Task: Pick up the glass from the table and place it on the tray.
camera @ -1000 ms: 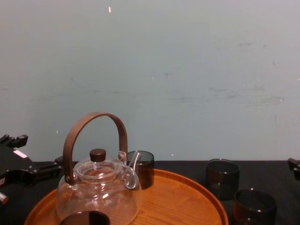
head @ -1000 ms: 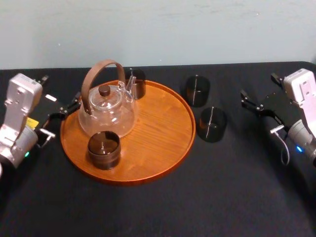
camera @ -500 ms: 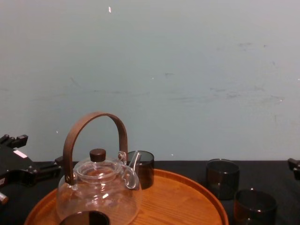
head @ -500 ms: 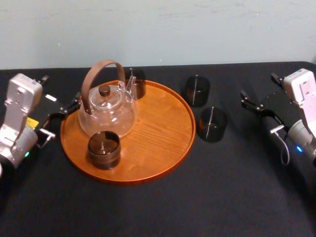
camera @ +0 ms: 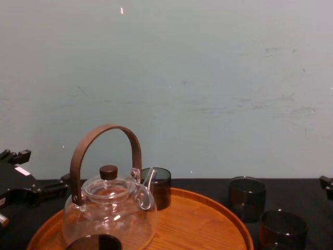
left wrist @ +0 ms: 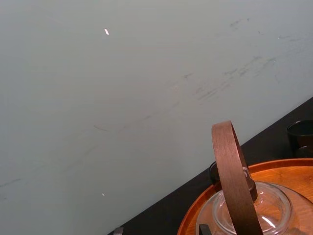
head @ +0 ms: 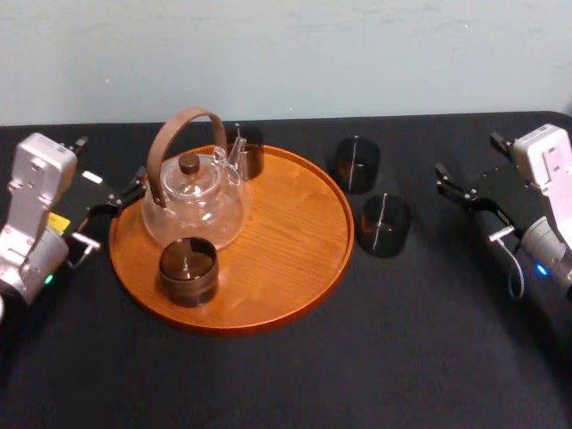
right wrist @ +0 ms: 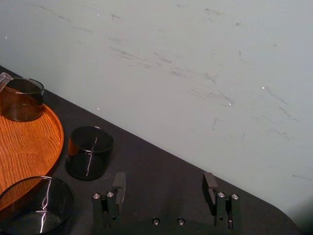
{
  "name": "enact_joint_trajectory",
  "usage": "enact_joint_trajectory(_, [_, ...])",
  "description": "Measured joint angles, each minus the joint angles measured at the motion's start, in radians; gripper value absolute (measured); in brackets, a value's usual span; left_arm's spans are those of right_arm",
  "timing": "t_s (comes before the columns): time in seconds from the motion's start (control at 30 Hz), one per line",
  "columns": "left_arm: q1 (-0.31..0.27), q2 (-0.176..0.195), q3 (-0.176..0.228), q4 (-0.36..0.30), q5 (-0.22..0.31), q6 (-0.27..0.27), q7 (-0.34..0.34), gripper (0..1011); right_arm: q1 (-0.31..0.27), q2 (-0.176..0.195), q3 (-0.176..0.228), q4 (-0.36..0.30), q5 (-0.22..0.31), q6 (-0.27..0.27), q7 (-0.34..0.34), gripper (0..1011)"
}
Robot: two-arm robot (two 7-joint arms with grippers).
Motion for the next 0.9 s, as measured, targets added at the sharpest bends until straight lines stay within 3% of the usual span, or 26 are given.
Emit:
enact_joint_trajectory(0.57, [0.000, 0.000, 0.000, 0.000, 0.000, 0.000, 0.000, 1001, 0.000, 0.000, 0.001, 0.000, 0.000, 0.000, 0.001, 1002])
enact_joint_trajectory(0.9, [0.000, 0.000, 0.000, 0.000, 0.000, 0.000, 0.000, 1001, -0.023, 0.010, 0.023, -0.021, 0.021, 0.022, 0.085, 1002])
